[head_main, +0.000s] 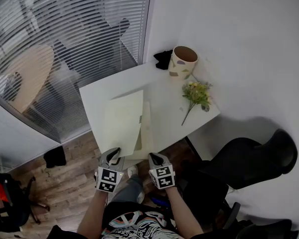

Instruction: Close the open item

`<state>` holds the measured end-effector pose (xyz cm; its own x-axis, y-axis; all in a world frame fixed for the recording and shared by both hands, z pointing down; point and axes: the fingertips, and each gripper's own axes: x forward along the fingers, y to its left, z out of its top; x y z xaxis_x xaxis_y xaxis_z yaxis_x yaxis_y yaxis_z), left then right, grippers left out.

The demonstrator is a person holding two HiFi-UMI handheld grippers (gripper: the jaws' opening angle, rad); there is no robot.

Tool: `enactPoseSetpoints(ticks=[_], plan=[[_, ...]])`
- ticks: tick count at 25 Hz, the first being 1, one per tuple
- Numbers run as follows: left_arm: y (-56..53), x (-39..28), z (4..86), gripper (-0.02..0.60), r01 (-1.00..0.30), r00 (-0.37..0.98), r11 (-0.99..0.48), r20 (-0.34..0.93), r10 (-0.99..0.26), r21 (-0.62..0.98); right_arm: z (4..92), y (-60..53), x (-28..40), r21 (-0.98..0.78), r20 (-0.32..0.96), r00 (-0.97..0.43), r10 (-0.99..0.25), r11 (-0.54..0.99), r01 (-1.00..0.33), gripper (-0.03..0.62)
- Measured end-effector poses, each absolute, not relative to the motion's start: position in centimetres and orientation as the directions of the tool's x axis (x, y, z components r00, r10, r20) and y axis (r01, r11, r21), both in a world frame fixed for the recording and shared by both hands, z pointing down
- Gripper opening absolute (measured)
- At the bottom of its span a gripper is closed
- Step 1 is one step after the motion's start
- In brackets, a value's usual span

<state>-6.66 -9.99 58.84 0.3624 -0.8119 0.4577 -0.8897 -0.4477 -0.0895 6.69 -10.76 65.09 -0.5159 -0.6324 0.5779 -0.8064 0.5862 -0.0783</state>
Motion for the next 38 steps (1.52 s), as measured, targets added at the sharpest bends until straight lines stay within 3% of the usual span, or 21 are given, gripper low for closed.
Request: enactPoseSetpoints(ticks=[38], plan=[[-11.0,-1.6,64.1,0.158,-0.713,0.417,-0.692,0.725,-0.548,-0.113,65.2,-10.8,6.8,-0.118,0.557,-0.554,-0.618,0.602,-0.790,0.000]])
